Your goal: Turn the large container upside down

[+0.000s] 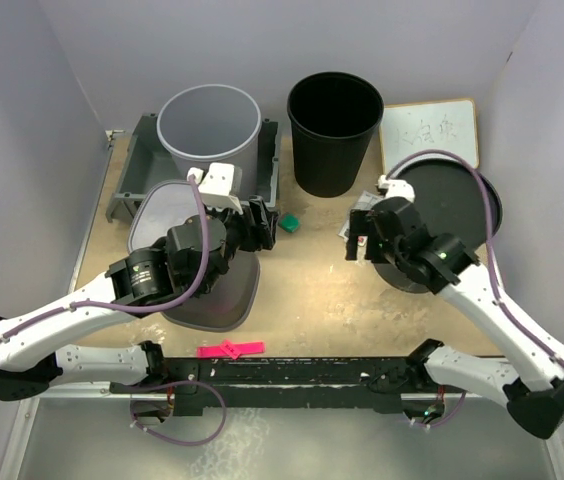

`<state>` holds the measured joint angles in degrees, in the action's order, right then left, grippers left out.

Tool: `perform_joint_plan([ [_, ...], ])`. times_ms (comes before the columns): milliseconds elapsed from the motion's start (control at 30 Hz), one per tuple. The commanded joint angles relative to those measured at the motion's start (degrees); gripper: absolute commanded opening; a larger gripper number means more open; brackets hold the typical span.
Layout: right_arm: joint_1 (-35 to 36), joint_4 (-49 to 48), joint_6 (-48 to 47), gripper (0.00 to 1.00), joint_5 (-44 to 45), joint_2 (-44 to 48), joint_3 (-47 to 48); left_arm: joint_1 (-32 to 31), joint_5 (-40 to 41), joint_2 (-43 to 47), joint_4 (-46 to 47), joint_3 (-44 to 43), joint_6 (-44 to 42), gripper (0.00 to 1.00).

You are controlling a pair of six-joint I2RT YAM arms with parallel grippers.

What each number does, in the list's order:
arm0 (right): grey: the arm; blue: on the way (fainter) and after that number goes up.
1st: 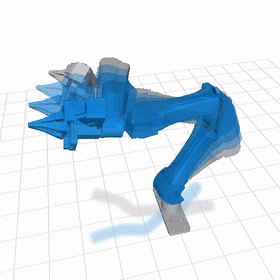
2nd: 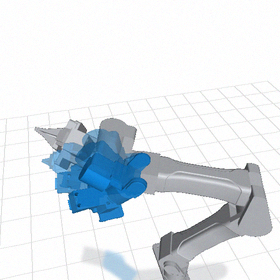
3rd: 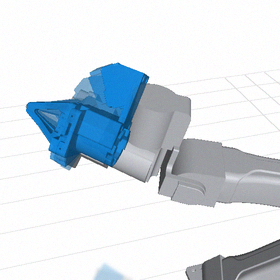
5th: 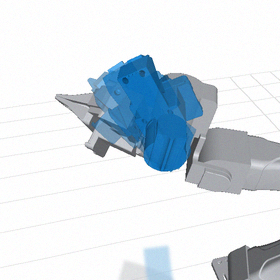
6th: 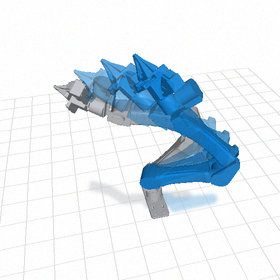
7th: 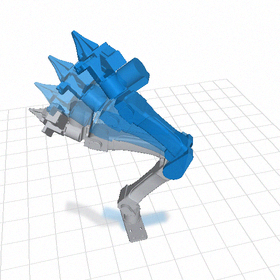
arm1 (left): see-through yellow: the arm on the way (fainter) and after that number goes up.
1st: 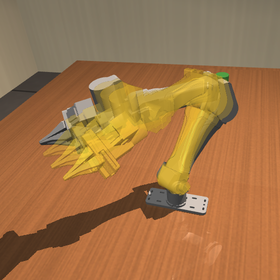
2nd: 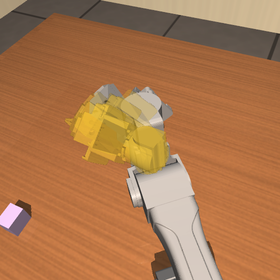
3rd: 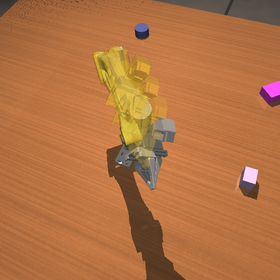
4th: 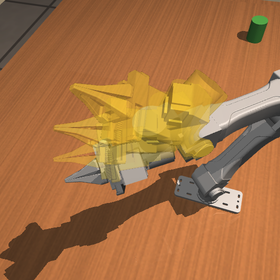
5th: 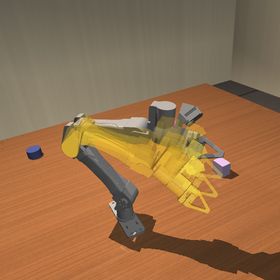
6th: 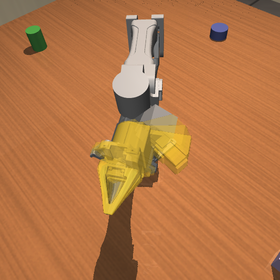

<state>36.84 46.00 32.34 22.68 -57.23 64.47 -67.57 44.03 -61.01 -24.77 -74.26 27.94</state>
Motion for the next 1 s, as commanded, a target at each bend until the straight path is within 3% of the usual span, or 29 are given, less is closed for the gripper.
perform_joint_plan([
  [0, 0.62, -11.43, -2.15, 0.95, -3.76, -4.21, -3.12, 0.07, -0.71, 0.33, 1.36, -1.56, 0.66, 0.63],
  [67, 0.49, -8.03, 0.14, 0.98, 1.62, -5.96, -3.7, 0.07, -0.7, 0.15, 1.16, -1.59, 0.78, 0.63],
  [200, -1.37, -0.81, 4.02, 1.0, 20.52, -7.25, -2.84, 0.07, -0.85, 0.11, 0.3, -1.73, 1.19, 0.63],
  [367, -5.87, 3.79, 4.25, 1.0, 30.24, -5.73, -2.05, 0.03, -0.97, 0.27, -0.1, -1.6, 1.5, 0.63],
  [433, -6.59, 3.19, 2.77, 1.0, 28.96, -5.62, -1.41, 0.07, -0.88, 0.31, 0.14, -1.32, 1.42, 0.63],
  [633, -6.57, -5.11, -4.58, 1.0, 13.77, -5.57, -2.23, 0.07, -1.34, -0.49, 0.05, -1.69, 1.13, 0.63],
  [800, -9.99, -8.02, -6.53, 1.0, 21.71, -8.22, -5.01, 0.07, -3.26, -1.0, -1.05, -2.8, 0.97, 0.63],
  [900, -17.27, -11.71, -9.86, 1.0, 14.57, -9.13, -4.6, 0.07, -4.12, -1.21, -2.46, -3.54, 1.1, 0.63],
  [967, -18.27, -11.91, -9.32, 1.0, 11.01, -9.94, -2.42, 0.07, -4.06, -0.98, -2.97, -3.44, 1.31, 0.63],
])
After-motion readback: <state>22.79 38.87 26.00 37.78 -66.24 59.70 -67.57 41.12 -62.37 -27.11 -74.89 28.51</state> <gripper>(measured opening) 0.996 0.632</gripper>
